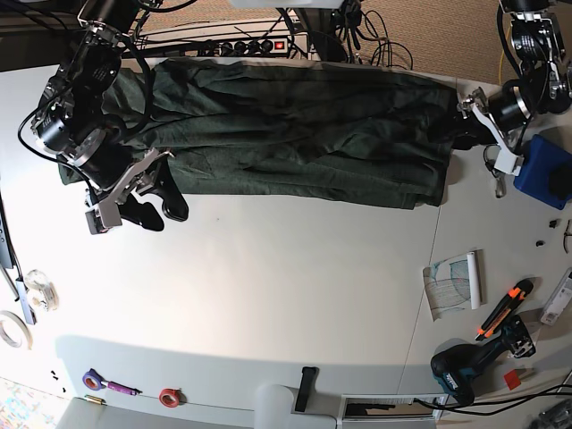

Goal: Layout the t-shirt on the table in an organized manner, then fold the t-shirt properly
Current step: 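Grasp the shirt end with the left gripper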

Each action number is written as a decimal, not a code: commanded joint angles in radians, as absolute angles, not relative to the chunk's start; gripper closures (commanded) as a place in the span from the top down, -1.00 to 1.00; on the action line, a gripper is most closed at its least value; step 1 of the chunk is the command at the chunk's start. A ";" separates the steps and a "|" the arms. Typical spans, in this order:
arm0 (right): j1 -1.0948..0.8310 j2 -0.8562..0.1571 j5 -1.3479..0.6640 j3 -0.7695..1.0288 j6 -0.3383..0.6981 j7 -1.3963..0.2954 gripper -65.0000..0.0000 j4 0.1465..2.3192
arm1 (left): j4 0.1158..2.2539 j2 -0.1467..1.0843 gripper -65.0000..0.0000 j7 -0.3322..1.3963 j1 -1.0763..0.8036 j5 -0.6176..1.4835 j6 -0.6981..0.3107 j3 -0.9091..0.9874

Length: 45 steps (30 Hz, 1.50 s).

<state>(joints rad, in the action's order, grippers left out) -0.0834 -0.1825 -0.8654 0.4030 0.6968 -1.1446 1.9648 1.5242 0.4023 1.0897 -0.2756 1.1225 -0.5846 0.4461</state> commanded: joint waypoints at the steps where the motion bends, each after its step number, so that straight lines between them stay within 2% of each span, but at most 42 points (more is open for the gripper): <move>1: -0.072 -0.194 -0.890 0.407 0.698 -1.121 -0.07 1.982 | 1.524 0.408 0.34 1.143 -0.282 1.085 -0.576 0.424; 11: -0.072 -0.194 -0.890 0.407 0.698 -1.127 -0.07 1.982 | 1.524 0.408 0.34 1.118 -0.255 1.081 -0.564 0.319; 24: -0.072 -0.194 -0.889 0.407 0.698 -1.133 -0.07 1.982 | 1.524 0.408 0.26 1.147 -0.244 0.915 -0.559 0.315; 26: -0.072 -0.194 -0.890 0.407 0.698 -1.134 -0.07 1.982 | 1.524 0.408 0.14 1.147 -0.245 0.915 -0.543 0.315; 29: -0.072 -0.194 -0.889 0.407 0.698 -1.137 -0.07 1.982 | 1.524 0.408 -0.17 1.144 -0.247 0.916 -0.542 0.315; 32: -0.072 -0.194 -0.889 0.407 0.698 -1.146 -0.07 1.982 | 1.524 0.408 -0.40 1.143 -0.247 0.920 -0.542 0.315; 34: -0.072 -0.194 -0.889 0.407 0.698 -1.153 -0.07 1.982 | 1.524 0.408 -0.61 1.132 -0.247 0.920 -0.542 0.315; 36: -0.072 -0.194 -0.889 0.407 0.698 -1.153 -0.07 1.982 | 1.524 0.408 -0.93 1.121 -0.247 0.920 -0.543 0.315; 37: -0.072 -0.194 -0.888 0.407 0.698 -1.153 -0.07 1.982 | 1.524 0.408 -1.00 1.109 -0.247 0.920 -0.543 0.315; 40: -0.072 -0.194 -0.853 0.407 0.686 -1.151 -0.07 1.982 | 1.524 0.408 -1.00 1.063 -0.247 0.949 -0.577 0.315; 45: -0.072 -0.194 -0.779 0.407 0.636 -1.134 -0.07 1.982 | 1.528 0.407 -1.00 1.055 -0.236 1.206 -0.698 0.317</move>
<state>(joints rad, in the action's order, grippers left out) -0.0834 -0.1825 -0.7605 0.4030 0.6346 -1.1648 1.9648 1.5105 0.3931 1.0794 -0.2466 1.1782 -0.6918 0.3122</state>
